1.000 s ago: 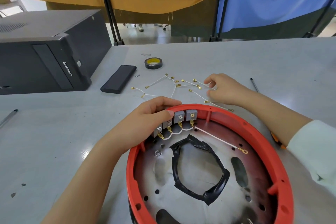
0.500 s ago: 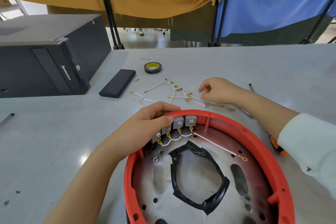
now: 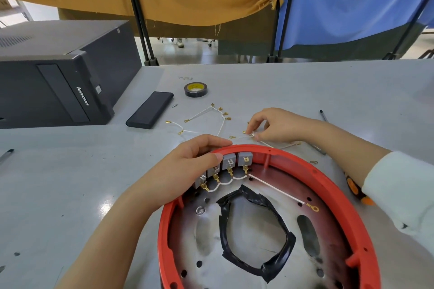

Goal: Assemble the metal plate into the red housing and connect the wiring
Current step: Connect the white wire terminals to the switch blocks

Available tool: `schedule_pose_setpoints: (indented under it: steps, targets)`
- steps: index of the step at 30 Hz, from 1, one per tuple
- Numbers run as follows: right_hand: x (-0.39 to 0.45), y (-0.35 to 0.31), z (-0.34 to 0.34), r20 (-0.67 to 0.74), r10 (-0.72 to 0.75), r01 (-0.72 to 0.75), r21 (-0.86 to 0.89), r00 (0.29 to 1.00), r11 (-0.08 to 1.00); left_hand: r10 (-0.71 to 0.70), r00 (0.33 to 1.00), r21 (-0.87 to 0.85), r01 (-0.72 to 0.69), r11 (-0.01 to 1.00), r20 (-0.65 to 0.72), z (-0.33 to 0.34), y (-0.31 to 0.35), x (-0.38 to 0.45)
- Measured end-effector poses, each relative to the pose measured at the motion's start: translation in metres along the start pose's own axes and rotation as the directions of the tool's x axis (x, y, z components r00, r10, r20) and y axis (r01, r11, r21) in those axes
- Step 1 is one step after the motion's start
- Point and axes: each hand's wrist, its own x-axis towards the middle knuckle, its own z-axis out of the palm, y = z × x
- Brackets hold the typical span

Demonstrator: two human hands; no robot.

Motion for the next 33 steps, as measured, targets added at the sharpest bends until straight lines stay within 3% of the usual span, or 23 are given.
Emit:
schedule_pose_setpoints:
  steps: [6,14,20,28,33]
  targets:
    - [-0.006,0.009,-0.005,-0.049,0.102,-0.094,0.145,0.994,0.985,-0.004,1.0,-0.012,0.004,1.0,0.001,0.0,-0.001,-0.001]
    - [-0.001,0.012,0.005,-0.109,0.07,-0.076,-0.05,0.992,0.996,-0.001,1.0,-0.008,0.001,1.0,0.01,-0.001,-0.001,-0.001]
    - [0.001,0.01,0.01,-0.137,0.105,-0.103,0.017,0.985,0.994,-0.002,1.0,0.009,0.002,1.0,0.004,-0.001,-0.001,-0.001]
    - [-0.005,0.011,0.007,-0.281,0.113,-0.108,0.032,0.953,0.994,0.001,1.0,0.012,-0.001,1.0,-0.001,0.0,-0.001,0.0]
    - [-0.007,0.003,0.009,-0.172,0.121,-0.126,-0.016,0.978,0.992,0.008,1.0,0.008,-0.008,1.0,0.001,0.0,-0.002,0.0]
